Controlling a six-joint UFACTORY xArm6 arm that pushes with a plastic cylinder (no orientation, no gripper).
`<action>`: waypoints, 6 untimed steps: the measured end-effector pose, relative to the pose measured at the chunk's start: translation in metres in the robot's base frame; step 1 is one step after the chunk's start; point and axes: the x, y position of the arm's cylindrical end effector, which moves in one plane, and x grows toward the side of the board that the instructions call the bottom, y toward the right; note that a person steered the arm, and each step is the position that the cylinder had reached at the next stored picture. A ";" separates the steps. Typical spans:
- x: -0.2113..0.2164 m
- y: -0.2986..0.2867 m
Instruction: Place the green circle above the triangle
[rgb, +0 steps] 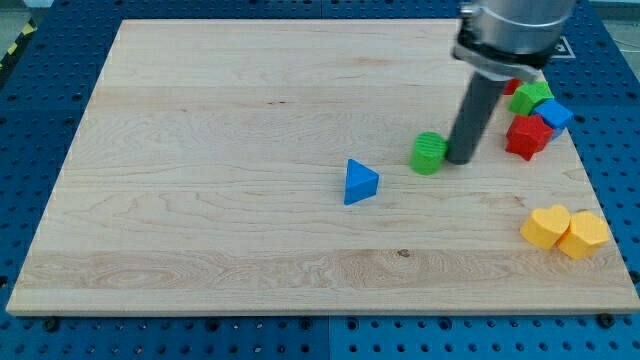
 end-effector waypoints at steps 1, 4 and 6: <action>0.000 -0.036; -0.014 -0.051; -0.019 -0.069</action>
